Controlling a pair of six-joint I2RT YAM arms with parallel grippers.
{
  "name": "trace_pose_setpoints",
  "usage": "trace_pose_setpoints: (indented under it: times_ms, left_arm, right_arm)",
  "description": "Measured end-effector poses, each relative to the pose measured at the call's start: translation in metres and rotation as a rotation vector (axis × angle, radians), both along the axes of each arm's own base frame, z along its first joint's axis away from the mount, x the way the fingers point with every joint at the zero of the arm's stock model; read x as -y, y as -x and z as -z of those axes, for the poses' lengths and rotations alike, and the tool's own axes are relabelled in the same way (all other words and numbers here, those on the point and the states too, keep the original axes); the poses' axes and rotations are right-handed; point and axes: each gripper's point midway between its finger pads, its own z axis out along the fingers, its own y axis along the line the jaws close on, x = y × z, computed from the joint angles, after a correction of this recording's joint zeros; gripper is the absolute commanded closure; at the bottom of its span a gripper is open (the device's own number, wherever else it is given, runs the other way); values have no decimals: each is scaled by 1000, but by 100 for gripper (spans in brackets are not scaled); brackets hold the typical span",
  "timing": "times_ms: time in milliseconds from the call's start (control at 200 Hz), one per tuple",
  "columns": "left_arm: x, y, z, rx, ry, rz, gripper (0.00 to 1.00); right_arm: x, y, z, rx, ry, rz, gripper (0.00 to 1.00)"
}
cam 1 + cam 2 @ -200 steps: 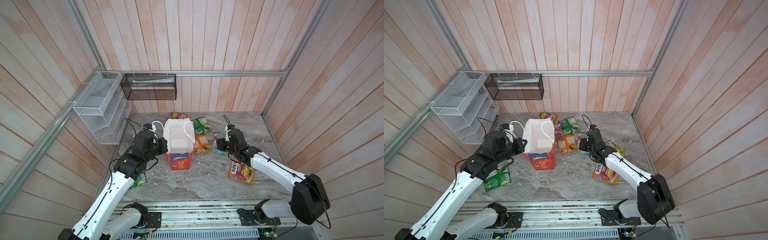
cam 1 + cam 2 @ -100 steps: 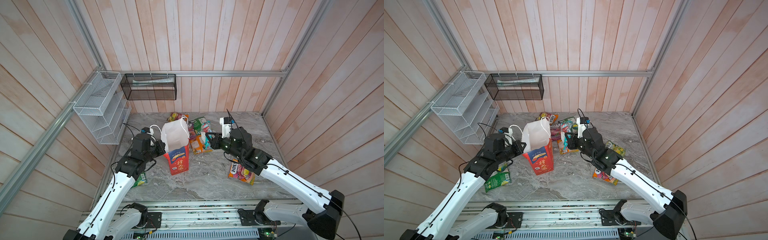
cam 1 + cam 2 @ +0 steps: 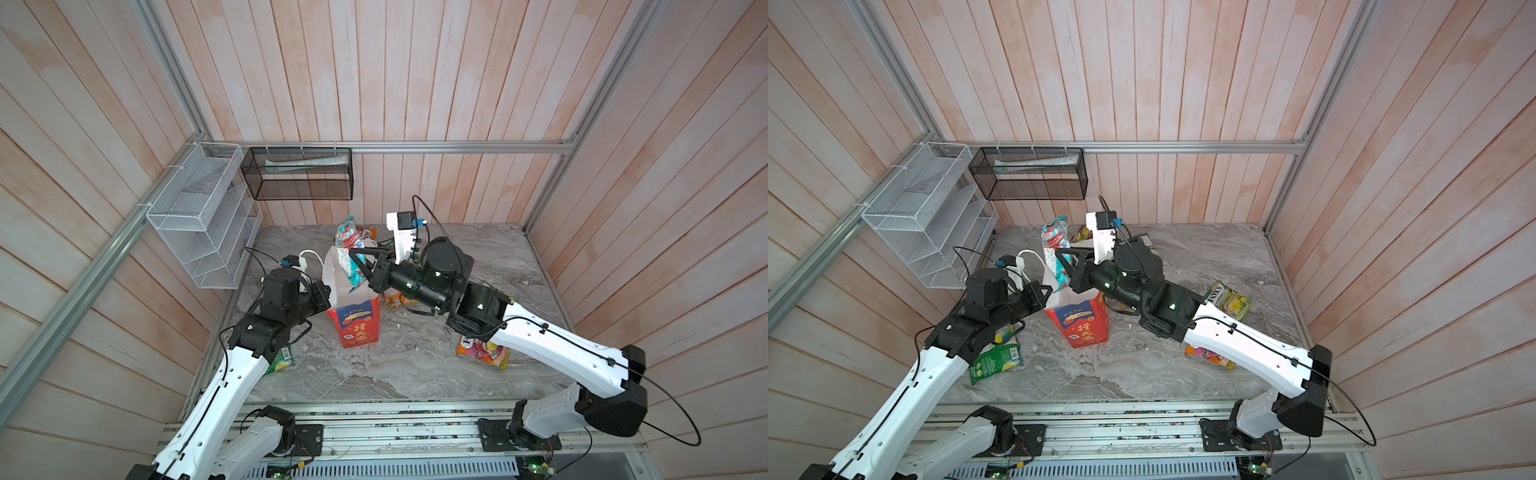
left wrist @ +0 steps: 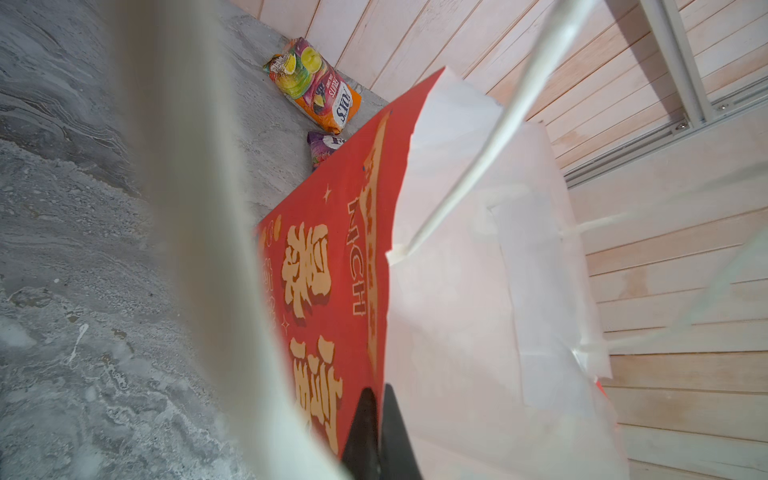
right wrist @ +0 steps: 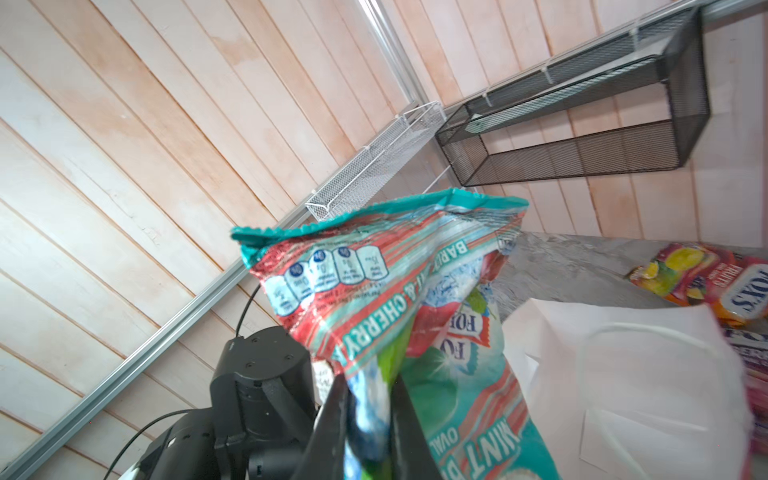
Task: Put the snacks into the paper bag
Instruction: 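Lift the teal mint packet with the right gripper over the bag opening, then lower the teal packet into the bag and open the right gripper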
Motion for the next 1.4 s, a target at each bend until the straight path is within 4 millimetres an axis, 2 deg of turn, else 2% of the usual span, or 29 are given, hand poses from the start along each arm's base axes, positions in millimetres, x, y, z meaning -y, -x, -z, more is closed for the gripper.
trace_pose_setpoints:
  times_ms: [100, 175, 340, 505, 675, 755, 1030, 1210, 1400]
  left_arm:
    - [0, 1, -1, 4, 1, 0, 100]
    - [-1, 2, -1, 6, 2, -1, 100]
    - [-1, 3, -1, 9, 1, -2, 100]
    - [-2, 3, -1, 10, 1, -4, 100]
    - [-2, 3, -1, 10, 1, -4, 100]
    - [-2, 4, 0, 7, 0, -4, 100]
    - [-3, 3, -2, 13, -2, -10, 100]
    - [-3, 3, -1, 17, -1, -10, 100]
    - [-3, 2, -1, 21, 1, -10, 100]
  right_arm:
    - [-25, 1, 12, -9, 21, -24, 100]
    - [-41, -6, 30, -23, 50, -27, 100]
    - [-58, -18, 67, -56, 111, -16, 100]
    - [-48, -36, 83, -90, 106, 26, 100]
    - [-30, -63, 122, -168, 144, 92, 100]
    - [-22, -73, 133, -192, 166, 135, 100]
    - [-2, -88, 150, -219, 251, 276, 100]
    - [-8, -93, 149, -209, 284, 326, 100]
    - [-21, -88, 153, -195, 331, 340, 98]
